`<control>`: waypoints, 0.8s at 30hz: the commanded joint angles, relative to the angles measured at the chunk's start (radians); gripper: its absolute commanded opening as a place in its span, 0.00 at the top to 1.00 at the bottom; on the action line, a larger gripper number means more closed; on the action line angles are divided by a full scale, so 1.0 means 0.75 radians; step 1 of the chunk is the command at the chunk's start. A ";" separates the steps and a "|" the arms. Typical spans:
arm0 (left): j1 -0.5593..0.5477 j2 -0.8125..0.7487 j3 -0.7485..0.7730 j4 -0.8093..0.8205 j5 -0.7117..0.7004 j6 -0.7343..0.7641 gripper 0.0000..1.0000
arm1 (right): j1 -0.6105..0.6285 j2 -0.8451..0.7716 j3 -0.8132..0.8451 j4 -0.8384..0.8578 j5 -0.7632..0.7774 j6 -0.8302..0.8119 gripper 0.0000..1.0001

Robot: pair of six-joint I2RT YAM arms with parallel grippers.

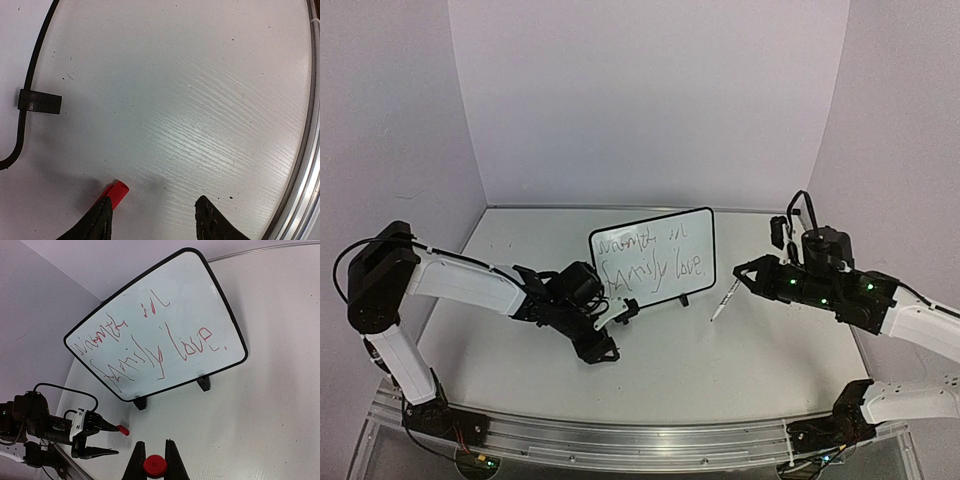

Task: Write a sentence on the whiteboard
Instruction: Pick up the pen cap from the center of the board.

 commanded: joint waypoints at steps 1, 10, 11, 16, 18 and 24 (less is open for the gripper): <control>0.015 0.001 0.013 0.036 -0.066 0.059 0.44 | -0.006 -0.026 -0.011 0.001 0.028 0.002 1.00; 0.029 0.047 -0.003 0.045 -0.128 0.028 0.45 | -0.006 -0.008 0.002 0.001 0.008 0.001 1.00; 0.033 0.044 -0.010 0.050 -0.131 0.025 0.45 | -0.006 -0.010 0.002 0.001 0.004 0.000 1.00; 0.039 0.048 -0.018 0.050 -0.135 0.014 0.45 | -0.005 -0.015 -0.001 0.001 -0.002 0.004 1.00; 0.039 0.061 -0.018 0.045 -0.132 0.006 0.45 | -0.006 -0.018 -0.003 0.001 -0.001 0.005 1.00; 0.039 0.063 -0.034 0.033 -0.109 -0.031 0.46 | -0.005 -0.031 -0.009 0.001 0.002 0.010 1.00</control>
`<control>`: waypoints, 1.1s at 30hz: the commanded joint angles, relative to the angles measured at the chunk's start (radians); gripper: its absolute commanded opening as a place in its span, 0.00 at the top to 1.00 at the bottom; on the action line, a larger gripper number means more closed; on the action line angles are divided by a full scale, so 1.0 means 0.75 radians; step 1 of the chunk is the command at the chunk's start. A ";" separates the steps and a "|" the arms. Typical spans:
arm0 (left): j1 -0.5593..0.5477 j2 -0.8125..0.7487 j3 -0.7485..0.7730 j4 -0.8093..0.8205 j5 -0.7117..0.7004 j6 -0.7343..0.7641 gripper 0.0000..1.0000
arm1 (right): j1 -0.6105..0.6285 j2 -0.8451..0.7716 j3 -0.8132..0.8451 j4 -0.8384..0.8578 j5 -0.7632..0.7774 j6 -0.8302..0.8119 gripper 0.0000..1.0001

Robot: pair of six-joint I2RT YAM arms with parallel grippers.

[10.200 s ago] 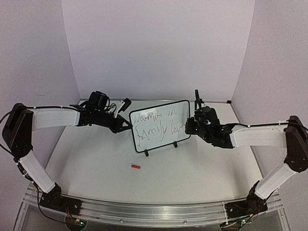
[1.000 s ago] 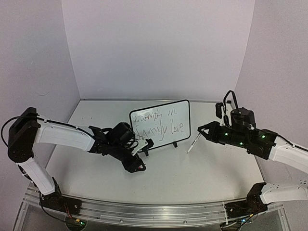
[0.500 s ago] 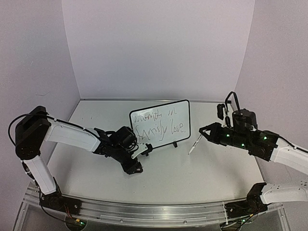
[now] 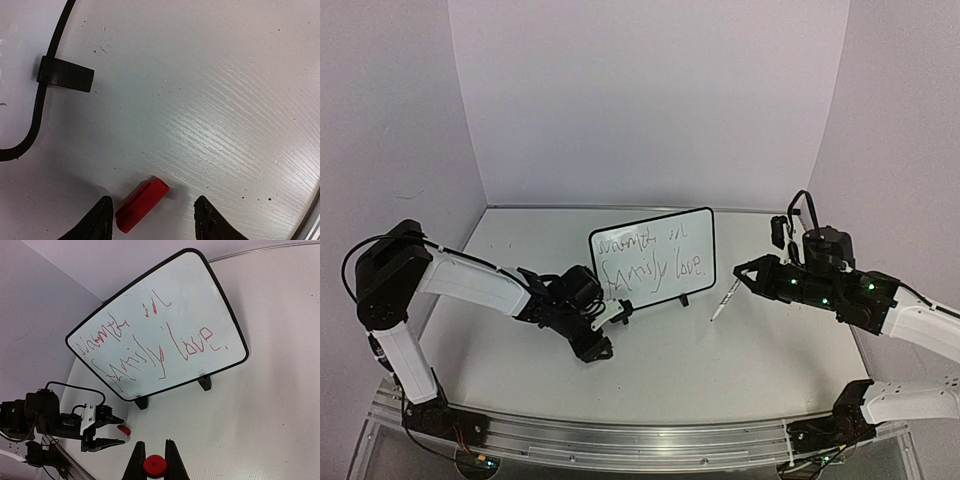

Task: Write a sentence on the whiteboard
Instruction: Pick up the pen cap from the center of the board.

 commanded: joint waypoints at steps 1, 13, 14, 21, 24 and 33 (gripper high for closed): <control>0.006 -0.007 -0.022 0.007 0.006 -0.036 0.46 | -0.005 -0.026 -0.011 0.004 0.010 0.009 1.00; -0.033 -0.091 -0.067 -0.030 0.159 -0.114 0.55 | -0.006 -0.028 -0.021 0.004 0.023 0.017 1.00; -0.035 -0.098 -0.071 -0.032 0.164 -0.120 0.55 | -0.006 -0.028 -0.021 0.004 0.022 0.016 1.00; -0.037 -0.111 -0.076 -0.064 0.052 -0.126 0.56 | -0.006 -0.027 -0.022 0.004 0.025 0.017 1.00; -0.048 -0.090 -0.056 -0.072 0.002 -0.145 0.57 | -0.006 -0.026 -0.020 0.005 0.025 0.015 1.00; -0.063 -0.064 -0.026 -0.052 -0.019 -0.174 0.59 | -0.006 -0.022 -0.025 0.006 0.034 0.016 1.00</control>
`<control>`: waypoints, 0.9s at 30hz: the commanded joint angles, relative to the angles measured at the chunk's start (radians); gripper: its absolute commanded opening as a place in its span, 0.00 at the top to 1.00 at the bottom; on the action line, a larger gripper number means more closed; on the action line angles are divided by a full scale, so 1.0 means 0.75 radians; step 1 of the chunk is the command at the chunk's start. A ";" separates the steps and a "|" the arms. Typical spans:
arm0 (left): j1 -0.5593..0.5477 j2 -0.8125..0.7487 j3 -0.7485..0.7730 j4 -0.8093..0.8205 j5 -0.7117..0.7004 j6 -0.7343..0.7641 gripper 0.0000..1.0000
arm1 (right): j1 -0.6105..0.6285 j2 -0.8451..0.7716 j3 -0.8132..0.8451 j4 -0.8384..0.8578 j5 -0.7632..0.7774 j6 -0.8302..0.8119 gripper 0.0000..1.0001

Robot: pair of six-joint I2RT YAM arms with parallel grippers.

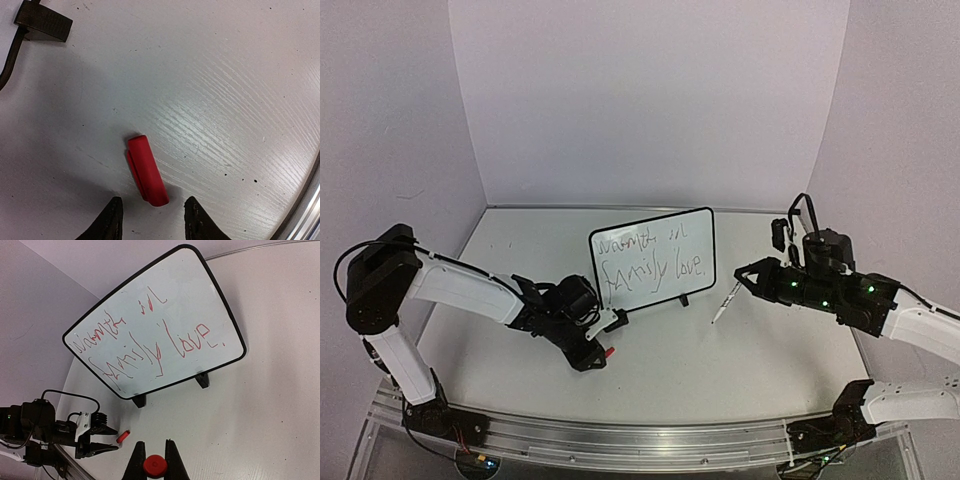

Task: Write a sentence on the whiteboard
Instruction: Pick up the pen cap from the center of the board.

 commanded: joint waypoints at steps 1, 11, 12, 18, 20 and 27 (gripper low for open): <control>-0.013 0.011 0.058 -0.001 -0.029 -0.024 0.60 | -0.006 -0.011 -0.004 0.008 0.032 0.008 1.00; -0.055 0.066 0.107 -0.021 -0.129 -0.029 0.67 | -0.006 -0.017 -0.009 0.010 0.037 0.012 1.00; -0.059 0.074 0.110 -0.034 -0.152 -0.030 0.68 | -0.006 -0.020 -0.011 0.010 0.038 0.012 1.00; -0.091 0.094 0.108 -0.077 -0.267 -0.046 0.75 | -0.006 -0.028 -0.022 0.010 0.043 0.018 1.00; -0.100 0.094 0.105 -0.091 -0.300 -0.055 0.77 | -0.006 -0.030 -0.024 0.010 0.043 0.018 1.00; -0.125 0.052 0.053 -0.058 -0.299 -0.096 0.95 | -0.006 -0.023 -0.037 0.037 0.055 0.045 1.00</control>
